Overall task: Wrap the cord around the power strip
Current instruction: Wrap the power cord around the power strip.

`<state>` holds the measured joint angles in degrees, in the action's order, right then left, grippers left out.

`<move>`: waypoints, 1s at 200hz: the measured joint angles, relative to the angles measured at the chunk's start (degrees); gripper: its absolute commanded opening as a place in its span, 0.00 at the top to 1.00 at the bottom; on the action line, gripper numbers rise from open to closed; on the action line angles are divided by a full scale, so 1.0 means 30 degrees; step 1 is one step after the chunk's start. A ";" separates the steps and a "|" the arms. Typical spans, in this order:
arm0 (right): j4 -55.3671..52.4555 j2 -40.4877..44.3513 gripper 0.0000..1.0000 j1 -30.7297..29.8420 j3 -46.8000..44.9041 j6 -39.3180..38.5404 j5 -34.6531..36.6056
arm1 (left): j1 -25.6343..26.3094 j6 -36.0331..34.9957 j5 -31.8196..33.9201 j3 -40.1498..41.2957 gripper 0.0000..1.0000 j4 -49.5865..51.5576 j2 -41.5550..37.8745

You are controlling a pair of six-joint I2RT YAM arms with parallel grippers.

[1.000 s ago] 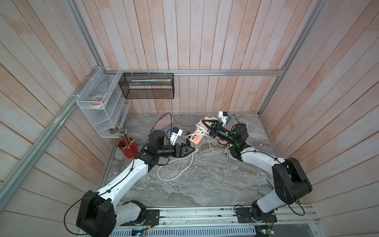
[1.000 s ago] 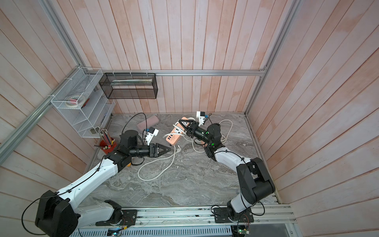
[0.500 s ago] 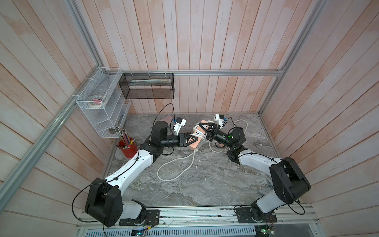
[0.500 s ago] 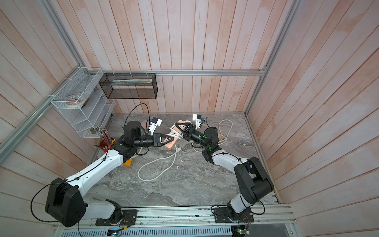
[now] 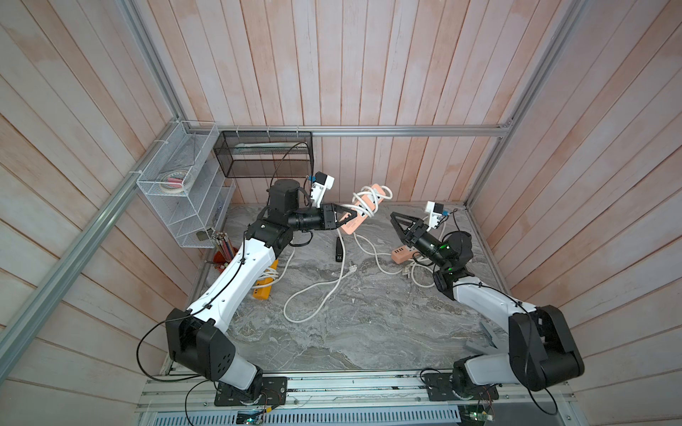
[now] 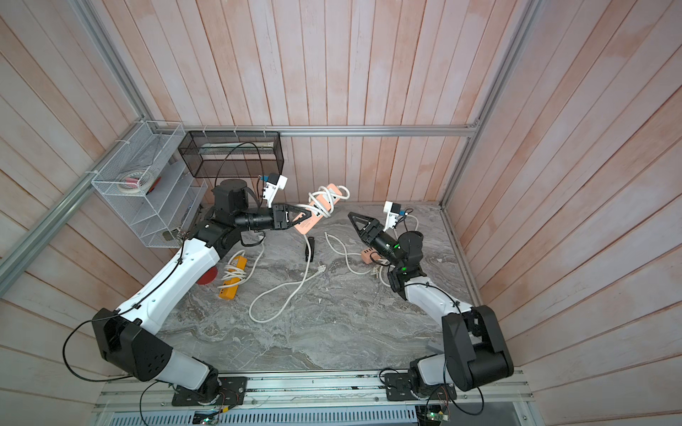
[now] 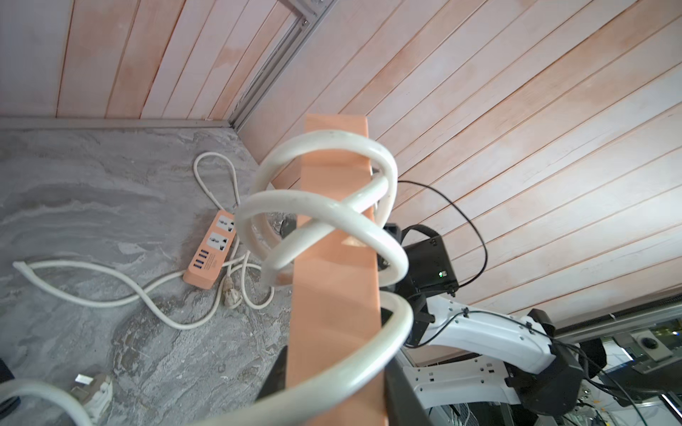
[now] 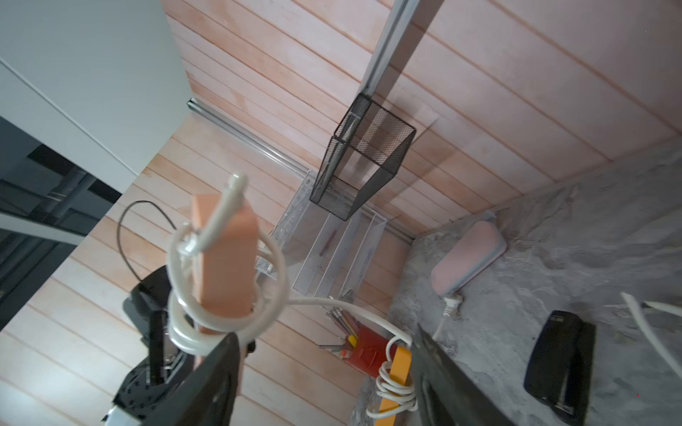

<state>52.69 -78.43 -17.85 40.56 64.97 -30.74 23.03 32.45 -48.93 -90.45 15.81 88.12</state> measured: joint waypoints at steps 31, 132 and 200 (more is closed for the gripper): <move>-0.2113 -0.0233 0.26 -0.3053 -0.1530 -0.1843 0.2317 | 0.0000 -0.0342 0.0350 -0.1297 1.00 0.0073 0.0153; -0.1785 -0.9165 0.53 -0.8335 0.3563 -0.2375 0.5552 | -0.0051 -0.0619 0.1049 -0.1355 1.00 0.0947 0.0743; -0.6703 -0.7708 1.00 -0.8429 0.3701 -0.7519 0.8546 | -0.1566 -0.4758 0.4787 -0.3257 1.00 0.4262 0.0889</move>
<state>32.58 -101.56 -43.13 51.66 42.41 -5.10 18.33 18.17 -34.57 -100.22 28.60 90.78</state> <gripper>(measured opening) 0.074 0.325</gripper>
